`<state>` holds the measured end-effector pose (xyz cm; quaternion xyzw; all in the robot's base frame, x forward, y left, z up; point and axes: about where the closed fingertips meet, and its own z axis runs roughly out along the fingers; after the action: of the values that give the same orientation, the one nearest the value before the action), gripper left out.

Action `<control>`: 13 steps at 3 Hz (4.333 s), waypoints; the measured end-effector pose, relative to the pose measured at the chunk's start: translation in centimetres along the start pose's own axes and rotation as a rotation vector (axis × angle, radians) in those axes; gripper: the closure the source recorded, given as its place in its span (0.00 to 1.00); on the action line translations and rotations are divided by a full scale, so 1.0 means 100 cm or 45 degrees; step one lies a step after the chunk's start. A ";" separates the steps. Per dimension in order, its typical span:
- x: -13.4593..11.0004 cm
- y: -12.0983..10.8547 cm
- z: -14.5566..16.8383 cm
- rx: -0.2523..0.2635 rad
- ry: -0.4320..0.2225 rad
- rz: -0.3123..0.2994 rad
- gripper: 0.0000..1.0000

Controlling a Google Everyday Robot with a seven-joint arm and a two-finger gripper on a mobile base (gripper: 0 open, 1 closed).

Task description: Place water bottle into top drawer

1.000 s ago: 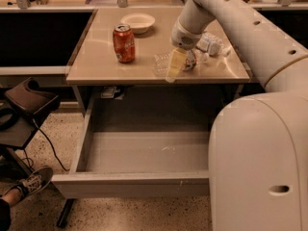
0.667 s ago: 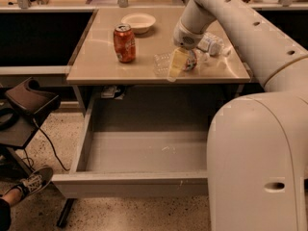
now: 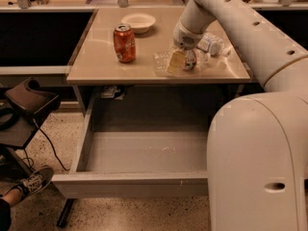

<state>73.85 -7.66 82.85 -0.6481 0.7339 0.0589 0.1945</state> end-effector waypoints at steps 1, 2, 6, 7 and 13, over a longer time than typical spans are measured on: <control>0.004 0.012 -0.009 0.020 -0.064 0.033 0.65; 0.002 0.048 -0.043 0.068 -0.195 0.110 0.89; -0.008 0.223 0.007 -0.281 -0.411 0.153 1.00; -0.004 0.223 0.014 -0.226 -0.418 0.169 1.00; 0.123 0.190 0.154 0.030 -0.245 0.518 0.59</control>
Offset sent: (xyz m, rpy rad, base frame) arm -0.1404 -0.0139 0.0389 0.2763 -0.0244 -0.1298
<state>57.56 -10.99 61.08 -0.4758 0.8283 0.1499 0.2552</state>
